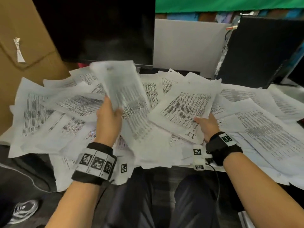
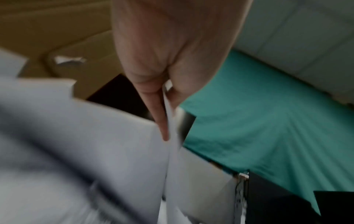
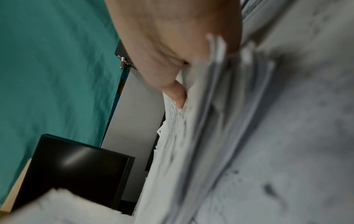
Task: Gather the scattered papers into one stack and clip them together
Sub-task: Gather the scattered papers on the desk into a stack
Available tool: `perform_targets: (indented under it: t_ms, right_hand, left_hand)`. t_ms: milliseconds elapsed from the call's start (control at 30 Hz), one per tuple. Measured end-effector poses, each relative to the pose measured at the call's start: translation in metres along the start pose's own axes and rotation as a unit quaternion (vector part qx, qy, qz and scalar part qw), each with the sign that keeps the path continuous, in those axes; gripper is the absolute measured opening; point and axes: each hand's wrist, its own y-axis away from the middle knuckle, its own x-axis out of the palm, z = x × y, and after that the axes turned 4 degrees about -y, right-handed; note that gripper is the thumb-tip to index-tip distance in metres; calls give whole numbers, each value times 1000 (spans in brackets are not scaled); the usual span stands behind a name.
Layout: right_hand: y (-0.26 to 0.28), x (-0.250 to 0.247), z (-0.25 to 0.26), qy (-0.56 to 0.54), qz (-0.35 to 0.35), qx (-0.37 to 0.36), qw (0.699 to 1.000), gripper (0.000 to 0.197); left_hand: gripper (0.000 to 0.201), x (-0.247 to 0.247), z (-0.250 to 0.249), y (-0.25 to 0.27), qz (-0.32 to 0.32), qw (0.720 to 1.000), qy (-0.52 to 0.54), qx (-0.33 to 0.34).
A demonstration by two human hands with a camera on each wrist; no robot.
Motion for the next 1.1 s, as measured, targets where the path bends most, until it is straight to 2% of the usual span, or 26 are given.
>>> perform_targets:
  t_ms: [100,133,200,233,333,400,467,500,633,733,833,933,1000,1067,1100]
  right_hand:
    - [3,-5,-2,-10,21,-18,1000,65]
    - [4,-7,-1,-8,31,-23,999,62]
    - [10,-10,2,-17,60,-17,998,55]
    - [12,-11,3,-18,73,-14,997,54]
    - [18,-10,8,34,99,-29,994,53]
    - [20,-8,10,48,121,-38,991,46]
    - [23,-5,12,73,131,-48,987,33]
    - [22,-4,12,85,128,-49,987,33]
    - [25,-5,17,76,95,-30,992,50]
    - [22,-7,20,50,76,16,996,64]
    - [17,-2,17,66,78,7,995,70]
    - [18,-3,13,79,105,19,991,81]
    - [13,-6,11,93,127,28,987,72]
    - [8,-9,11,118,116,32,986,71]
    - [5,-11,10,124,106,32,986,66]
  left_hand:
    - [26,-32,-42,-16,-2,988,-16,153]
    - [25,-43,-57,-24,-24,981,-11,192]
    - [27,-60,-83,-45,-77,964,6,253]
    - [31,-64,-94,-58,-89,961,20,260]
    - [38,-41,-105,-107,-60,973,18,222]
    - [39,-1,-93,-133,13,985,33,170]
    - [35,44,-69,-139,94,989,66,98]
    - [35,65,-56,-137,125,987,70,69]
    - [35,120,-23,-116,193,980,30,-29]
    - [52,134,-10,-108,233,964,-79,-96]
    - [66,143,-10,-99,270,943,-107,-166]
    - [68,158,-18,-85,287,938,-81,-176]
    - [70,163,-21,-76,311,932,-84,-166]
    - [70,160,-20,-77,360,916,-110,-142]
    - [64,154,-20,-82,378,910,-107,-132]
